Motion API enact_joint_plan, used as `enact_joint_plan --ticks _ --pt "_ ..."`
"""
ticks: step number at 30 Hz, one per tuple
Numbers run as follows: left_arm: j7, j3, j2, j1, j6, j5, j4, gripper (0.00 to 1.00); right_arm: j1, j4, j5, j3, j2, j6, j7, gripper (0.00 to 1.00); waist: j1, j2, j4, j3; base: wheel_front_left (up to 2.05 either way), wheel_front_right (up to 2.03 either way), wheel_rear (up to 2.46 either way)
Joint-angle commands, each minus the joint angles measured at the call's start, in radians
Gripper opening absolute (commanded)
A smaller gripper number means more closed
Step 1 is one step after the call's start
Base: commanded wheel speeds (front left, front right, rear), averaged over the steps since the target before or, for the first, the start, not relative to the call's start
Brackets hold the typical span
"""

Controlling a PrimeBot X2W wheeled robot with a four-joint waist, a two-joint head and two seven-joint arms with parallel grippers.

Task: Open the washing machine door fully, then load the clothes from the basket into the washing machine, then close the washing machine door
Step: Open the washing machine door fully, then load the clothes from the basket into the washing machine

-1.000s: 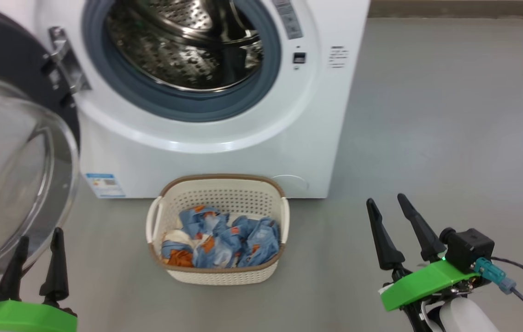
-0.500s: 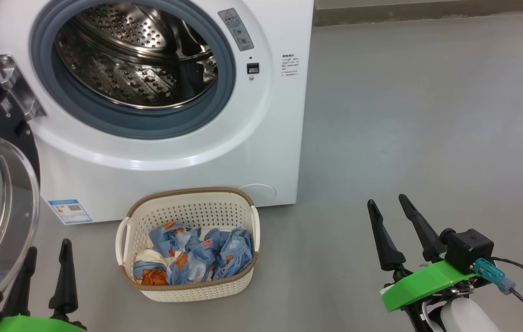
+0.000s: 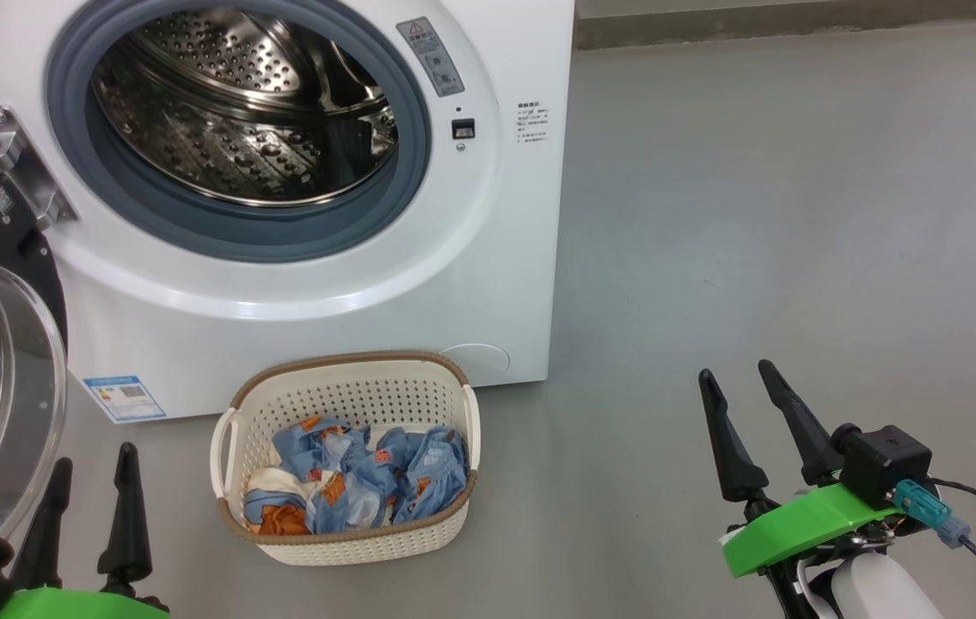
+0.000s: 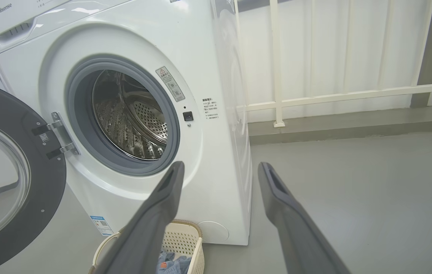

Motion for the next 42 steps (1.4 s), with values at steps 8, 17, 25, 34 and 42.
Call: enact_joint_plan --ticks 8,17,25,34,42 --pt "-0.006 0.050 0.016 -0.015 -0.015 0.029 -0.016 1.00 -0.014 -0.017 -0.020 0.008 0.003 0.006 -0.009 1.00 0.0000 -0.0001 0.005 0.001 0.00 0.00 0.00" --pt "-0.006 0.059 0.010 -0.015 -0.023 0.043 -0.012 1.00 -0.016 -0.014 -0.024 0.004 0.005 0.006 -0.009 1.00 0.0000 -0.0001 0.012 0.002 0.00 0.00 0.00" --pt "-0.006 0.063 0.007 -0.014 -0.030 0.046 -0.009 1.00 -0.015 -0.014 -0.026 0.006 0.006 0.006 -0.009 1.00 0.0000 -0.0001 0.013 0.002 0.00 0.00 0.00" --pt "-0.006 0.069 0.003 -0.015 -0.039 0.052 -0.007 1.00 -0.014 -0.017 -0.026 0.008 0.006 0.006 -0.009 1.00 0.0000 -0.0001 0.013 0.001 0.00 0.00 0.00" --pt "-0.006 0.066 0.003 -0.016 -0.039 0.057 -0.002 1.00 -0.012 -0.017 -0.025 0.009 0.007 0.006 -0.009 1.00 0.0000 -0.0001 0.015 0.002 0.50 -0.50 0.00"
